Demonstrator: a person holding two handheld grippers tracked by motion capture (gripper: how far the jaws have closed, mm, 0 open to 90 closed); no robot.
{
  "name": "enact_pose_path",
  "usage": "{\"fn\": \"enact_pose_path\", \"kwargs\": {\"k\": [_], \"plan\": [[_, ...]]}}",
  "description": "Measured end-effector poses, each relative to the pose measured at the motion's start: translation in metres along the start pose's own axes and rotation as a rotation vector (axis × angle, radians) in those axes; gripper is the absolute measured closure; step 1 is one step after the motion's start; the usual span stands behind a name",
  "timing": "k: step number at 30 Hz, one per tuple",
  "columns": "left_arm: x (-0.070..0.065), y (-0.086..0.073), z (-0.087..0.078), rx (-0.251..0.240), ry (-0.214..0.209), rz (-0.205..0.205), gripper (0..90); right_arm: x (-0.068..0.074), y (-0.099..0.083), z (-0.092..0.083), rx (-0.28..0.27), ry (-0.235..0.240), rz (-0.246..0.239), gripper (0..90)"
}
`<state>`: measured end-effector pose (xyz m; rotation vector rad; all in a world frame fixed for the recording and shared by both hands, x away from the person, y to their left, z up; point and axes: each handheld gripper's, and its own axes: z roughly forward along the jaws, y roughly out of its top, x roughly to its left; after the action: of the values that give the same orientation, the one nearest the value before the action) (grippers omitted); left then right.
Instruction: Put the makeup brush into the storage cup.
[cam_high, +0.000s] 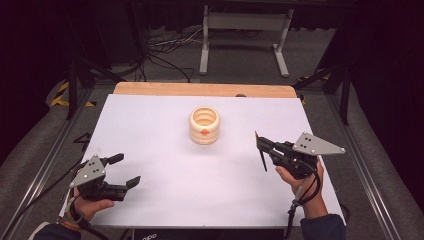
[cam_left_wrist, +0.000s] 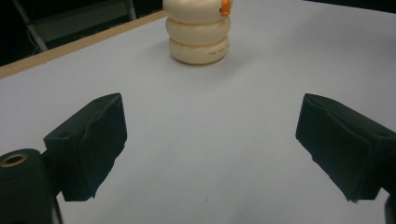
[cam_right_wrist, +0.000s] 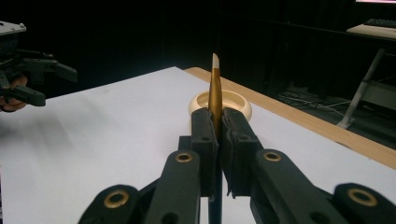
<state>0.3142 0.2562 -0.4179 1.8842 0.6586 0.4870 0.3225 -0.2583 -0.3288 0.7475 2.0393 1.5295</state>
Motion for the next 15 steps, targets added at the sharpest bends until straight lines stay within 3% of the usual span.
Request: {"fn": "enact_pose_path", "kwargs": {"k": [7, 15], "plan": [[-0.001, 0.010, 0.004, -0.030, -0.004, 0.011, 10.3, 0.006, 0.001, 0.009, -0.023, 0.007, 0.007, 84.9], [-0.008, 0.031, 0.024, -0.068, -0.040, 0.048, 12.2, 0.016, 0.004, 0.023, -0.040, 0.023, 0.012, 84.9]]}}
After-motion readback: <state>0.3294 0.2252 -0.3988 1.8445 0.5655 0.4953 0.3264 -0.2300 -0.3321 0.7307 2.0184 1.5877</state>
